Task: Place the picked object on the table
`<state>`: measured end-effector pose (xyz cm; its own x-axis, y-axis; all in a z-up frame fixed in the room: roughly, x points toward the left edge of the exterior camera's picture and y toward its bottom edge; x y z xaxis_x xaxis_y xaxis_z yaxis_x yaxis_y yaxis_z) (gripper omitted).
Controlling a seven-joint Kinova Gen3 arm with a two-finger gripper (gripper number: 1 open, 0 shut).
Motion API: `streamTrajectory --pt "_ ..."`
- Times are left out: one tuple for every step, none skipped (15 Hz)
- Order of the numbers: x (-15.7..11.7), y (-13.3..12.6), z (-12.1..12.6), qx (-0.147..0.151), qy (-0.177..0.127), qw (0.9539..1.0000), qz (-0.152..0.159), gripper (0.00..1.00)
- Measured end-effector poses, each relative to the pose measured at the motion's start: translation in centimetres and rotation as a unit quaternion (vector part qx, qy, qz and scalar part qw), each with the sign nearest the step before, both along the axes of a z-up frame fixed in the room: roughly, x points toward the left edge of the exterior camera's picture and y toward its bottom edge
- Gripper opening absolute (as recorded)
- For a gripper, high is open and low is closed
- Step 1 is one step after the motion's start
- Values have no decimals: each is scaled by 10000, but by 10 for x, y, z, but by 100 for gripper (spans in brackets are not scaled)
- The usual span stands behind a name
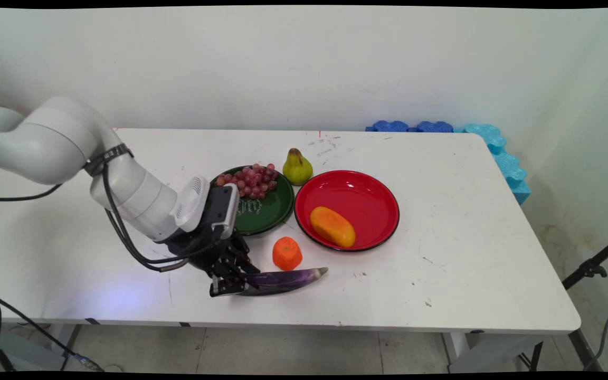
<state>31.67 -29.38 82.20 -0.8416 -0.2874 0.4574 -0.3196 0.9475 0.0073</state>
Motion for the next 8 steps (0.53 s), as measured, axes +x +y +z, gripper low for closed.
streamTrajectory --pt "0 0 -2 2 -2 10000 -4 0" --pt "-1 -1 -4 5 0 10000 -14 0" --pt "-1 -1 -6 10 1 10000 -19 100" --pt "-2 -1 -7 15 7 10000 -22 100" --pt "-3 -2 -8 19 15 10000 -23 100" --pt "-5 -3 -8 27 30 10000 -10 100" --pt "-7 -4 -7 32 44 10000 5 100" --pt "-9 -5 -3 47 78 10000 33 100"
